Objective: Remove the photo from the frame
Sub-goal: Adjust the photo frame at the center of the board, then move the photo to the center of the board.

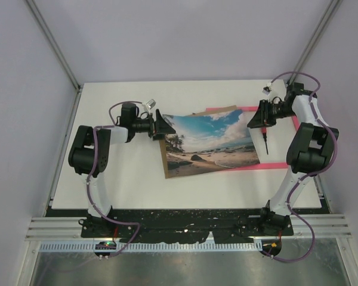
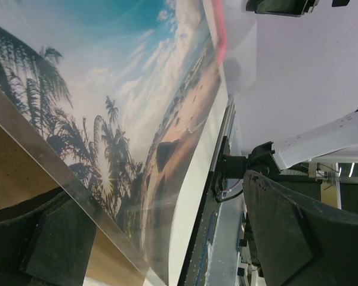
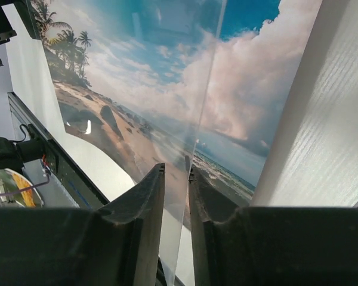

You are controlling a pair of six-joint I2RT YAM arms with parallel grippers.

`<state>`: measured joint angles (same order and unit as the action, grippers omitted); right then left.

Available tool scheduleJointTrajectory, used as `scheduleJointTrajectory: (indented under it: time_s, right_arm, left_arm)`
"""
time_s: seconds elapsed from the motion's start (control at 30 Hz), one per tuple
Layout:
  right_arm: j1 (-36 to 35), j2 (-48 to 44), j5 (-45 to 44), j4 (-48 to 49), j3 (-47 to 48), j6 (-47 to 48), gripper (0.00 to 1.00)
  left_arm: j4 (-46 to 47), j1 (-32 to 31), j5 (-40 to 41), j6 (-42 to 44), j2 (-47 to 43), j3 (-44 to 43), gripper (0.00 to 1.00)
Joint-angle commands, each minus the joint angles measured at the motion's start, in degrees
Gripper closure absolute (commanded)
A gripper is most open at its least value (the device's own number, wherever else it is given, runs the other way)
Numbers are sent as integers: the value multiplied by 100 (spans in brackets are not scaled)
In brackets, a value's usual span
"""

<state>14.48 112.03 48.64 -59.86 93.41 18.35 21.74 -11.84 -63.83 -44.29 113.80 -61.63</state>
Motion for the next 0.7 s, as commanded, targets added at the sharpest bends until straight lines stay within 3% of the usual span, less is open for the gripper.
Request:
scheduleJointTrajectory:
  time_s: [0.0, 0.13, 0.43, 0.67]
  right_arm:
    - [11, 73, 84, 246, -94, -86, 75]
    - [29, 153, 23, 316, -129, -147, 92]
    - [362, 126, -724, 747, -226, -499, 92]
    - [565, 196, -813, 800, -235, -508, 92]
  left_arm:
    - [15, -38, -41, 149, -174, -192, 0]
    - [-20, -38, -50, 167, -156, -218, 0]
    - [-73, -38, -50, 193, -165, -218, 0]
    - [-99, -38, -42, 193, -156, -236, 0]
